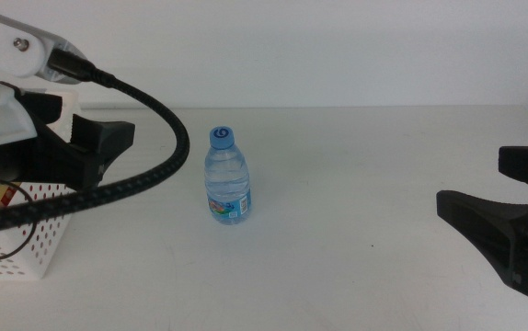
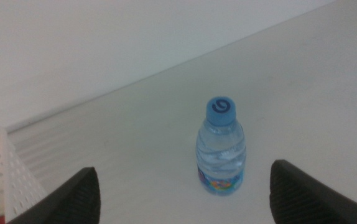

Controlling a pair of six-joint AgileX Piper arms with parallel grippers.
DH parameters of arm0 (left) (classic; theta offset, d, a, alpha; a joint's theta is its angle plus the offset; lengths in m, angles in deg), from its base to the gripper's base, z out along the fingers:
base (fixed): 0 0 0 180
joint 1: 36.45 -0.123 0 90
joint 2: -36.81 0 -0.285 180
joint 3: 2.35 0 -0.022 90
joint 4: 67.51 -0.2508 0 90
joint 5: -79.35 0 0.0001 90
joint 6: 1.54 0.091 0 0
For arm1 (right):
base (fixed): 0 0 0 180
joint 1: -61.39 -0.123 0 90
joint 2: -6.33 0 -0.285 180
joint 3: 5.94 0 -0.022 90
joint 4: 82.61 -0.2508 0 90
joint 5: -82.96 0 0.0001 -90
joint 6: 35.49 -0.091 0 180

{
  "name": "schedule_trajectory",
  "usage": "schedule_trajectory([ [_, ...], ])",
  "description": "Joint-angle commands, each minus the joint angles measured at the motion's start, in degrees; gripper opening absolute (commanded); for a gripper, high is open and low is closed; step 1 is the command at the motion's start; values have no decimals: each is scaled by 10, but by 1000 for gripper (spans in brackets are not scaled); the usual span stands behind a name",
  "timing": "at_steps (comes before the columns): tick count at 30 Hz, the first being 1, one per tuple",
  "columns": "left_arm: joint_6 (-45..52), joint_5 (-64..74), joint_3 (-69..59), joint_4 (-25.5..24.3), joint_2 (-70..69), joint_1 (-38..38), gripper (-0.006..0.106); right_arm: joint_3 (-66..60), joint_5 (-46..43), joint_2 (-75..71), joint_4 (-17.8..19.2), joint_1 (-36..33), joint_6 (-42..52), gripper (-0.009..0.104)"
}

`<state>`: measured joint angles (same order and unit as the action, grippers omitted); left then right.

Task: Use arms to grab the bottles and put them into the dustbin to the left of the table.

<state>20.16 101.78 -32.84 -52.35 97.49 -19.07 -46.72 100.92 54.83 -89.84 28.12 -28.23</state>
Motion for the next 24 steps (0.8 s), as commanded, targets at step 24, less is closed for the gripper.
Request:
schedule_trajectory([
  [24, 106, -305, -164, 174, -6, 94, 89, 18, -44, 0, 3, -2, 7, 70],
])
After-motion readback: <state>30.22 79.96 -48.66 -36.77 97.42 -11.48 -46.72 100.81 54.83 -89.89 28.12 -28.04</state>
